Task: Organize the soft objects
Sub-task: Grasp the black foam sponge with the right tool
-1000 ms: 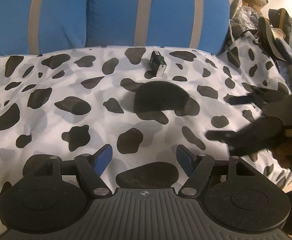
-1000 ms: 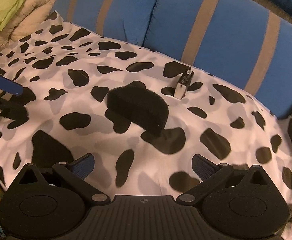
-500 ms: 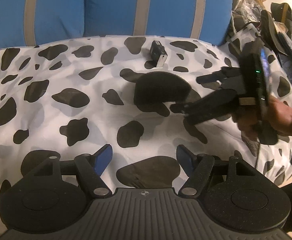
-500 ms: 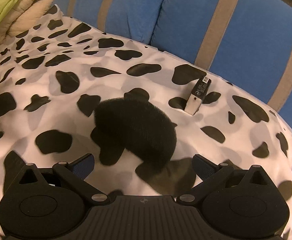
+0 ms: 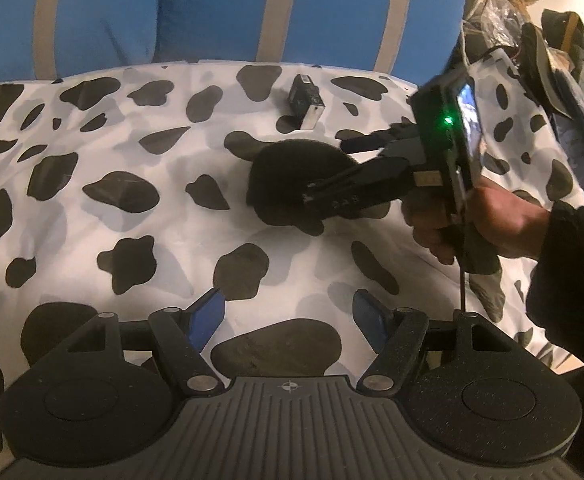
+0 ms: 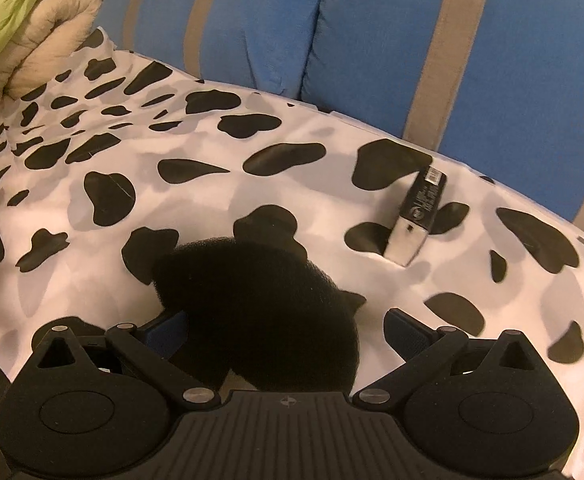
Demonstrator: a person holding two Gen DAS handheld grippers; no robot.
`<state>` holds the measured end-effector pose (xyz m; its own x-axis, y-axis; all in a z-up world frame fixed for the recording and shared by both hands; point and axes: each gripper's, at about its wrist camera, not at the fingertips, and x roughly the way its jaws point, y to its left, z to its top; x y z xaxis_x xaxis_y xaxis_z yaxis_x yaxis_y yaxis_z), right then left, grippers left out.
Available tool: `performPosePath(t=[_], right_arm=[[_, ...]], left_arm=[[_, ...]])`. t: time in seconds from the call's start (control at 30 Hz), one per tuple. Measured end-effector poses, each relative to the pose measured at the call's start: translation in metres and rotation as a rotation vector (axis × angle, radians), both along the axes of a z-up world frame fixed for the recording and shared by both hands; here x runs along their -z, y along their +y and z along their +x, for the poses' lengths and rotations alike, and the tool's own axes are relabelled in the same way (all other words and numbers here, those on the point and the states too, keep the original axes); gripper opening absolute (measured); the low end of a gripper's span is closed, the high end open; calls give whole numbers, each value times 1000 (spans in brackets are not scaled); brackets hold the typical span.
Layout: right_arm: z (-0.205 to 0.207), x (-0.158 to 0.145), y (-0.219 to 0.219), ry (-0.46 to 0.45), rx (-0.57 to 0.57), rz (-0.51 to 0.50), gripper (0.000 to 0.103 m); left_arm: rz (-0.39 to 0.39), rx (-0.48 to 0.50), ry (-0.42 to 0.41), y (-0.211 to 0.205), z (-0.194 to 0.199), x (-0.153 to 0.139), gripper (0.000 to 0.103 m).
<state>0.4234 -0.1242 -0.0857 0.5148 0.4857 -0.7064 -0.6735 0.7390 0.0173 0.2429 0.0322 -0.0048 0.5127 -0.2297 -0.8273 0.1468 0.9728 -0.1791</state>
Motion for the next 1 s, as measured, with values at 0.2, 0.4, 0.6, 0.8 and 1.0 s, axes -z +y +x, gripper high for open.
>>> performPosePath(t=[0.2,0.4,0.6,0.8,1.0], right_arm=[[1,-5,4,61,-19,4,78],[-11,-18,4,32,-15,-26,75],[-28,-44,-10,-59,25,-61,74],[-59,-61,-27,-149,59,-151,74],[-92,-78,-56,-198,136,-192,74]], left_arm=[[-12,5,0,-5,3,-2,70],[-8,11,-3,-10,5,-1,70],[-14,9,-11,-14,9,-1,70],[-26,1,-22,-18,10,-1,70],[-4,-7,-20,-20,9,4,70]])
